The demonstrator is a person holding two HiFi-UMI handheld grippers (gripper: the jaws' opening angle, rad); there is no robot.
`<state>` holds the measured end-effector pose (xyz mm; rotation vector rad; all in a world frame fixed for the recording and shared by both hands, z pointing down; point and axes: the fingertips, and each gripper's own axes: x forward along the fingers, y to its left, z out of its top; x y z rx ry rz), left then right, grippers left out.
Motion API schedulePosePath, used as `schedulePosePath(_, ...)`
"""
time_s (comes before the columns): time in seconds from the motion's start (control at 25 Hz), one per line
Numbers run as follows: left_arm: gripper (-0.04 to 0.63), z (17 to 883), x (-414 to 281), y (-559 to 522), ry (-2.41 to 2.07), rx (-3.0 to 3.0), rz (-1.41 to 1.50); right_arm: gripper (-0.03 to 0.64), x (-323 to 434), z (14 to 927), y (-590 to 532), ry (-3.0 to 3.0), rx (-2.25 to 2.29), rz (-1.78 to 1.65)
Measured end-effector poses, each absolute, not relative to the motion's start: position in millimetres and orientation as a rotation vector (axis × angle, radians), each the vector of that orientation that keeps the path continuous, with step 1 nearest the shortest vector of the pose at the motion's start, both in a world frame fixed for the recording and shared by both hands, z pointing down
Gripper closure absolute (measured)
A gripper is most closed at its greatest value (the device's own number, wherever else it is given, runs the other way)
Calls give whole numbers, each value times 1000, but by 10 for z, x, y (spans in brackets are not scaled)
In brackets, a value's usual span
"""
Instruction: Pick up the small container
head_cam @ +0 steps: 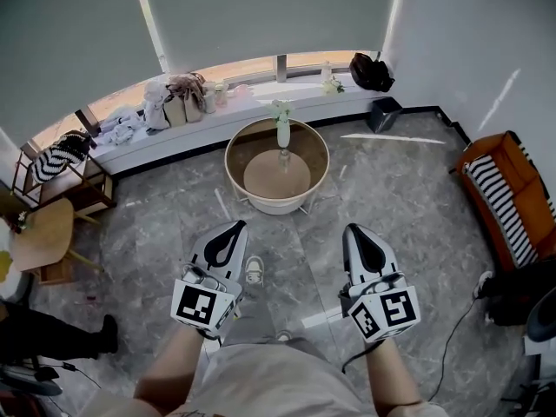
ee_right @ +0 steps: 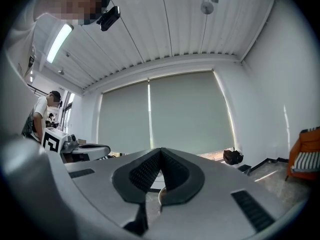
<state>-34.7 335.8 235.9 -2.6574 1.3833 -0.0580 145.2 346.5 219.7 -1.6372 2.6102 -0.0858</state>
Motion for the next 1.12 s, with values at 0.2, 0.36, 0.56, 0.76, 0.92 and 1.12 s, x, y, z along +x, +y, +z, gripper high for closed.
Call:
schedulePosePath(0.2, 588, 2416, -346, 3176, 1356, -2640, -21, 612, 1380, 2326, 3288, 2628, -1636, -66)
schedulePosePath(0.36, 588, 2493, -332, 2946, 1345, -2643, -17, 612, 1408, 2442, 3039, 2623, -1663, -80)
schedulePosePath(0.56, 588, 2568, -416, 2549, 1354, -2658, -24, 612, 1359, 2497, 2629, 2627, -1676, -97)
schedulePosePath(0.76, 588, 2598, -513, 2076, 1352, -2666, -36, 612, 1256, 2513, 2179, 2632, -1679, -97)
schedulePosePath(0.92, 588, 2612, -581, 1626, 1348, -2687, -36, 612, 1182, 2521, 1745, 2634, -1687, -109)
schedulePosePath(1.12, 588, 2636, -702, 1035, 1340, -2702, -60, 612, 1004, 2549, 1136, 2651, -1693, -144)
